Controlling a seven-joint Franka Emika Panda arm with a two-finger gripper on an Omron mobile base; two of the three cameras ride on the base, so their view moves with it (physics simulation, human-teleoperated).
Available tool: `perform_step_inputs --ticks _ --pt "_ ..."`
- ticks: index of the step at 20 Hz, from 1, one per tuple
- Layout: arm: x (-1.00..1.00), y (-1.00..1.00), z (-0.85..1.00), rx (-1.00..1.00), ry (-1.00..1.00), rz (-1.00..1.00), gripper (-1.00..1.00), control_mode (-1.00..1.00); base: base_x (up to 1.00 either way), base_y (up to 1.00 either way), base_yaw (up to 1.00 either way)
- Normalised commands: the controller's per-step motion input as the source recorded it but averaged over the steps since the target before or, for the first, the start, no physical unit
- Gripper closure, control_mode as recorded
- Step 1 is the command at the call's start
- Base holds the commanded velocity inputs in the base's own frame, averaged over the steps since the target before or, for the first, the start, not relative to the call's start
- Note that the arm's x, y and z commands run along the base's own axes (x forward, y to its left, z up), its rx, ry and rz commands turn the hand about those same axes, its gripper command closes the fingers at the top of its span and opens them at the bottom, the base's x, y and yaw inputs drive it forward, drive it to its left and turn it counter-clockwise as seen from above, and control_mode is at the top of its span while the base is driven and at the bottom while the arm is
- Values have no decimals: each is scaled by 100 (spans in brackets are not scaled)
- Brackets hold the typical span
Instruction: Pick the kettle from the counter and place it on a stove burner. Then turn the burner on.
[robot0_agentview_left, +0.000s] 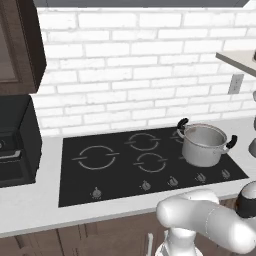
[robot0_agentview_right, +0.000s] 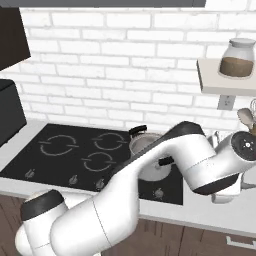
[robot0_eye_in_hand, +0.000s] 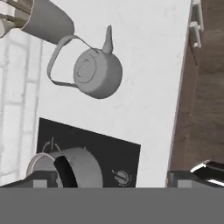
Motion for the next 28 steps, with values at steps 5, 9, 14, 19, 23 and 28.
perform_step_inputs --ticks 5,9,14,19,23,28 --pt "62 -73 -29 55 19 0 -100 -100 0 0 0" --pt "0 -9 -6 14 1 0 -100 -100 0 0 0" --pt "15 -3 -30 0 -3 -2 -100 -100 0 0 0" --pt "50 -1 -48 0 -8 -7 -100 -100 0 0 0" --pt "72 0 -25 1 -4 -20 -100 -100 0 0 0" --pt "58 0 -17 1 0 -22 -100 -100 0 0 0"
